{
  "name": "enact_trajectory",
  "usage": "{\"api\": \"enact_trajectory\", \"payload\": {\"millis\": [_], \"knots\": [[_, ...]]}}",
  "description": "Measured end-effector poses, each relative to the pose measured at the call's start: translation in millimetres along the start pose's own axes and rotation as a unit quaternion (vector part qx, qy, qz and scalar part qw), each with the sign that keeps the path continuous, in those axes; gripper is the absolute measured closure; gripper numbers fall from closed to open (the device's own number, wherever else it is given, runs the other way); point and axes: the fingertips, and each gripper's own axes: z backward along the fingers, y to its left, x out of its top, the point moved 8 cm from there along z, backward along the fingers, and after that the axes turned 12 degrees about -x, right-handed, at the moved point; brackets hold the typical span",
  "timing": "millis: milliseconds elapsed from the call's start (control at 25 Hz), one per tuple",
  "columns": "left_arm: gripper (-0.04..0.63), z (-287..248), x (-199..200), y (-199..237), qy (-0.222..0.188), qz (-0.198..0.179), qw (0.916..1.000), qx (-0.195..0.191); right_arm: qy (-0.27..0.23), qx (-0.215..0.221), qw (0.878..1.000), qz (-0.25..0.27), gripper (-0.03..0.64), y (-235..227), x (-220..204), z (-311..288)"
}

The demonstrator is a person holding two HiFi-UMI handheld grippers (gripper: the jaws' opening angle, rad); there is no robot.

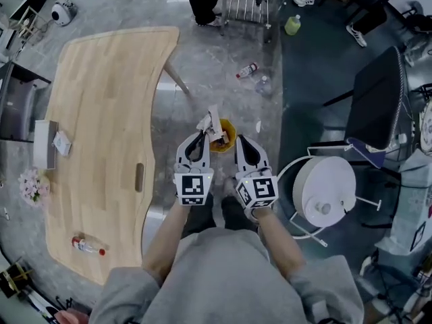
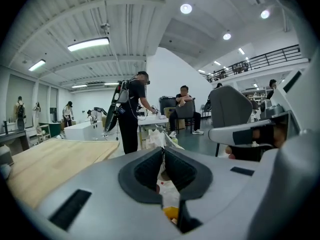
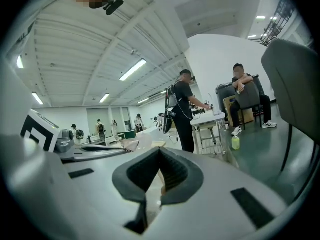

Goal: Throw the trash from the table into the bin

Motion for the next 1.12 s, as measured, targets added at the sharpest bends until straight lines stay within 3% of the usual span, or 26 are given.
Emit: {"api": "enact_trajectory", "payload": {"millis": [200,480,1120], "knots": [[0.574,-6.5,-10.8,21.6,0.001,0.003,0.9995,-0.030,0.003,-0.033,0.999,0.001,0.614,14.9,-6.2,-14.2],[0.574,-30.1,-41.1,36.1,0.003,0.014,0.9991,-0.041,0.003,-0.057,0.998,-0.008,0.614,16.4,-27.1,-30.3],[0.574,-95.6,-132.9,6.2,0.017,0.015,0.9992,-0.032,0.050,-0.045,0.998,-0.020,0.614,-64.2,-129.0,-60.8]]}}
